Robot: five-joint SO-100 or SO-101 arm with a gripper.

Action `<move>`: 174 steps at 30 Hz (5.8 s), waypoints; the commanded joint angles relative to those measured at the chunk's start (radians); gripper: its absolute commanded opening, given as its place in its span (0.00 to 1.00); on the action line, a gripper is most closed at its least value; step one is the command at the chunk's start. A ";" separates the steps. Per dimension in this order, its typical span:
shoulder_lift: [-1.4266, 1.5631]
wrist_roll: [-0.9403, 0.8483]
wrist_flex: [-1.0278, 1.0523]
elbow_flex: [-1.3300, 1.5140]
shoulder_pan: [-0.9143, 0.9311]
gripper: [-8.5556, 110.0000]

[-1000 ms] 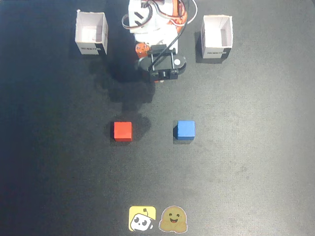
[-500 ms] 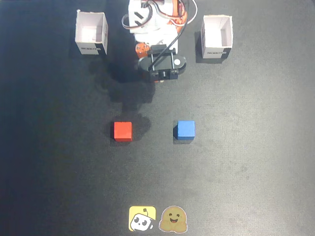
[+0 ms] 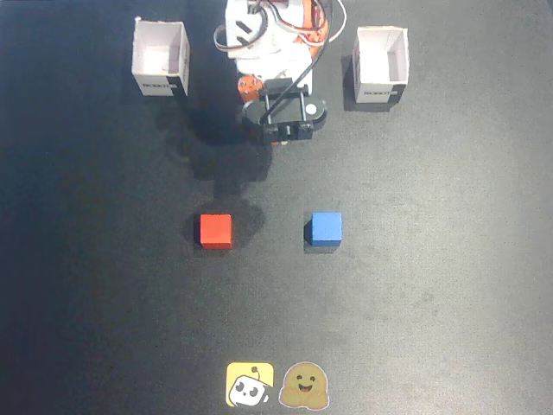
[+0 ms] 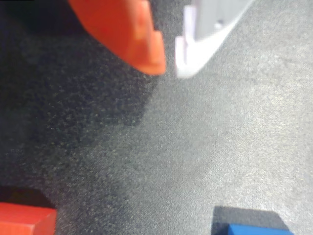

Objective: Put the red cube in the right box and the blue cube in the left box.

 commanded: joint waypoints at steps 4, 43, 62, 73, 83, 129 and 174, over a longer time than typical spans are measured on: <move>0.011 -0.005 0.003 -0.006 0.011 0.08; 0.011 -0.006 -0.048 -0.026 0.002 0.07; -0.528 -0.098 -0.149 -0.440 0.126 0.07; -0.712 -0.112 -0.293 -0.500 0.181 0.14; -0.870 -0.152 -0.431 -0.509 0.215 0.20; -1.325 -0.192 -0.693 -0.506 0.202 0.25; -0.805 -0.112 -0.275 -0.532 0.482 0.16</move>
